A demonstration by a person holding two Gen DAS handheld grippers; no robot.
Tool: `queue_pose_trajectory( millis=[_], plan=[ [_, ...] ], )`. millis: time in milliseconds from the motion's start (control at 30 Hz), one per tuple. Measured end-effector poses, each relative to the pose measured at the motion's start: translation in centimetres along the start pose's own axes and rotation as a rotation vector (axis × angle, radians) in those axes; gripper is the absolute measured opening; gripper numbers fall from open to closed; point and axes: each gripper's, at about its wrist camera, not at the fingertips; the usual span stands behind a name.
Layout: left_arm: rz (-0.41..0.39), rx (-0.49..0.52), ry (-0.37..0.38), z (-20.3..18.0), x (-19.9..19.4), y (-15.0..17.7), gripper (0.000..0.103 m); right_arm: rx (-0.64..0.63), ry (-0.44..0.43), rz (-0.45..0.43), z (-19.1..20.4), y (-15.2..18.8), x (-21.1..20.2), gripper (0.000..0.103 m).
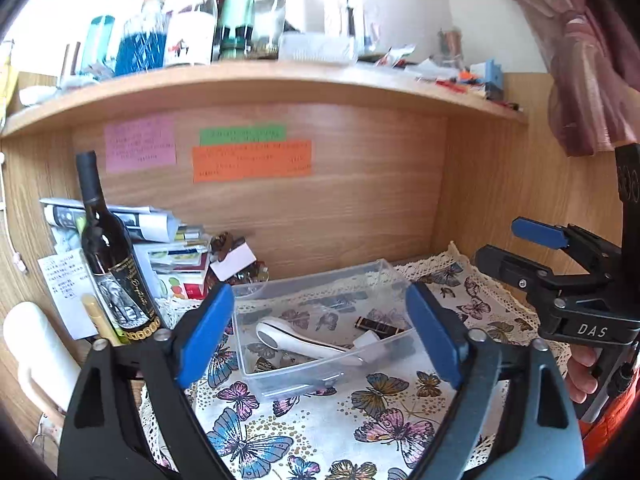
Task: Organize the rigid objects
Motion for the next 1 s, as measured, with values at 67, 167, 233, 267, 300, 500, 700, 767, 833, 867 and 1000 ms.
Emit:
queue_pose_trajectory(
  millis=[67,167,233,267,300,500,700,767,833,867,1000],
  plan=[
    [-0.026,0.005,0.002,-0.3,-1.3,0.1,0.099,0.001,0.003,-0.021,0.2,-0.2,-1.1,0.094],
    [-0.069,0.020,-0.010,-1.0,-3.2,0.3,0.103,0.010,0.017,-0.049,0.5,-0.2,-2.6,0.103],
    [-0.090,0.018,-0.020,-1.1,-4.2,0.5,0.103,0.012,0.025,-0.062,0.8,-0.1,-3.3,0.103],
    [-0.095,0.016,-0.020,-1.1,-4.6,0.6,0.103,0.014,0.025,-0.067,0.9,-0.1,-3.7,0.103],
    [-0.097,0.015,-0.020,-1.2,-4.9,0.6,0.103,0.018,0.026,-0.072,1.0,0.0,-4.1,0.103],
    [-0.115,-0.002,-0.016,-1.4,-6.4,0.9,0.103,0.024,0.030,-0.092,1.2,0.7,-5.9,0.103],
    [-0.140,-0.003,-0.006,-1.8,-7.4,1.1,0.103,0.035,0.034,-0.101,1.1,0.9,-6.8,0.103],
    [-0.147,-0.005,0.000,-1.8,-7.6,1.0,0.103,0.035,0.036,-0.105,1.1,0.9,-6.9,0.103],
    [-0.153,-0.005,0.003,-1.9,-7.6,1.0,0.103,0.034,0.037,-0.106,1.1,0.9,-7.0,0.103],
    [-0.156,-0.004,0.004,-2.0,-7.7,1.0,0.103,0.034,0.037,-0.107,1.1,0.9,-7.0,0.103],
    [-0.156,-0.005,0.008,-2.0,-7.6,1.0,0.103,0.038,0.037,-0.109,1.1,0.9,-7.0,0.103]
  ],
)
Point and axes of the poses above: each gripper's, at about its wrist camera, not at the fingertips, and x roughly the way its jaws point, z to its left, y to its underside, and after that the axes turned 11 degrees about -x, right-handed
